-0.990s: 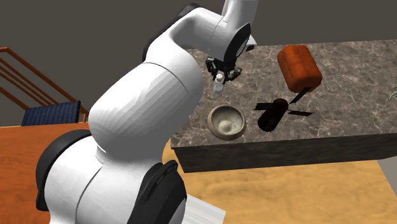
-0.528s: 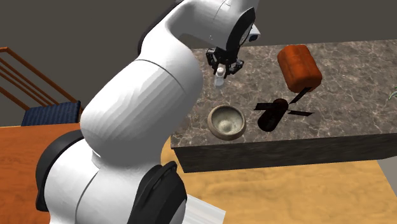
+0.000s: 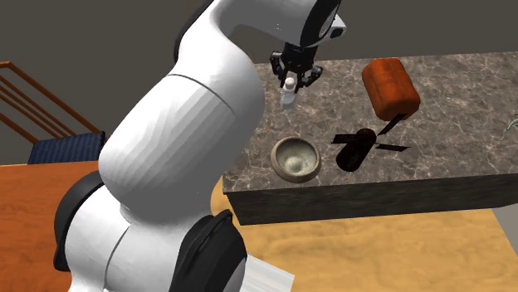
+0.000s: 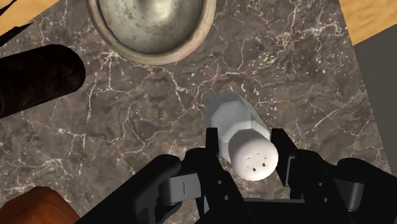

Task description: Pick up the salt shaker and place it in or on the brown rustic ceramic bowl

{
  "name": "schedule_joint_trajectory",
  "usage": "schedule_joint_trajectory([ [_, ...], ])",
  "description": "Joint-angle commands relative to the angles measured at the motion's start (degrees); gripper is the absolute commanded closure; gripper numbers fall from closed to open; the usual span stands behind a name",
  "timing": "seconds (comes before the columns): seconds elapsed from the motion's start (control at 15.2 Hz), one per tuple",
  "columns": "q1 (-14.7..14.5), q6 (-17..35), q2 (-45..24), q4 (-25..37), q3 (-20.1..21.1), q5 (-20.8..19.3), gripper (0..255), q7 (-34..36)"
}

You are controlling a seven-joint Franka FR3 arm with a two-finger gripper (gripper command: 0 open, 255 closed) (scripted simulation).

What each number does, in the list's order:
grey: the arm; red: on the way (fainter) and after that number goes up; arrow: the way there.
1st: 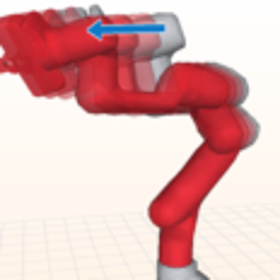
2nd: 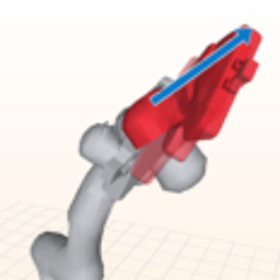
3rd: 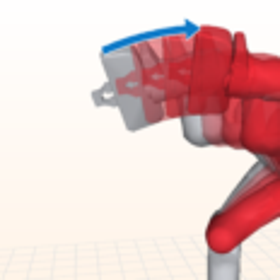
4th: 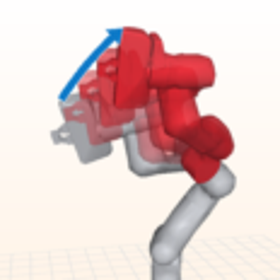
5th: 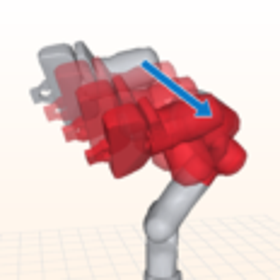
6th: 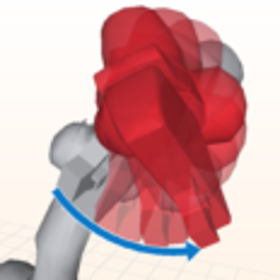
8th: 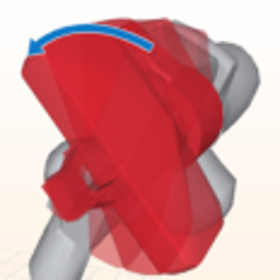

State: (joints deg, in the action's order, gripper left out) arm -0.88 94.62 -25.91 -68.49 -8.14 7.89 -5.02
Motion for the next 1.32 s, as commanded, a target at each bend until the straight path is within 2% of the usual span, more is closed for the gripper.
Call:
schedule_joint_trajectory([
  [0.0,0.3,0.0,2.3,-2.4,-0.3,-0.2,255,-0.6],
  [0.33,1.8,2.1,12.5,-14.9,-1.8,-1.2,255,-4.2],
  [0.73,4.1,2.1,23.0,-25.6,-4.0,-2.9,255,-8.9],
  [1.25,4.0,8.4,23.2,-32.1,-3.9,-2.9,255,-9.3],
])
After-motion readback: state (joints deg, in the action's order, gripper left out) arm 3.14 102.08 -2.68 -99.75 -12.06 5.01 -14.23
